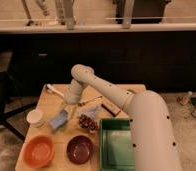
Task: Place sponge in plastic cup
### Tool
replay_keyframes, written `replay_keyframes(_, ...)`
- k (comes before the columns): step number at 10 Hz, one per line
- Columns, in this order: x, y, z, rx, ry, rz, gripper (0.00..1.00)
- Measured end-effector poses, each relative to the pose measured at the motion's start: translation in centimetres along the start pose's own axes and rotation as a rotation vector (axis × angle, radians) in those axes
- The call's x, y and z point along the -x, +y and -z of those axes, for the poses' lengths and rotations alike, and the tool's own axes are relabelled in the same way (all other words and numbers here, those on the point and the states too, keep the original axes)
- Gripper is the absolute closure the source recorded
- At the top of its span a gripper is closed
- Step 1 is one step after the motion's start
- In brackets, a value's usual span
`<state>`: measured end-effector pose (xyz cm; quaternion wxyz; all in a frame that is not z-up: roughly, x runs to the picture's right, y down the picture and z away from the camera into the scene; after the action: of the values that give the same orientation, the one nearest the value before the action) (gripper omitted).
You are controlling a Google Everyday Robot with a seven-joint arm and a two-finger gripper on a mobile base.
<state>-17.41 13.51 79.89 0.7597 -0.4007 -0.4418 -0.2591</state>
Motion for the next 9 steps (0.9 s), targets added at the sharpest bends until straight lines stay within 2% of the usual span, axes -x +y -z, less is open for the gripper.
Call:
replay_keyframes(1, 0.00, 0.00, -0.01, 0.000, 0.000, 0.000, 0.88)
replay_keyframes(2, 0.00, 0.00, 0.00, 0.000, 0.000, 0.000, 0.81)
replay_keyframes(5, -0.01, 0.01, 0.01, 0.000, 0.000, 0.000, 0.49)
replay_keyframes(8, -0.01, 0.01, 0.01, 0.000, 0.000, 0.000, 0.22)
replay_keyframes(9, -0.01, 0.01, 0.01, 0.000, 0.000, 0.000, 0.20)
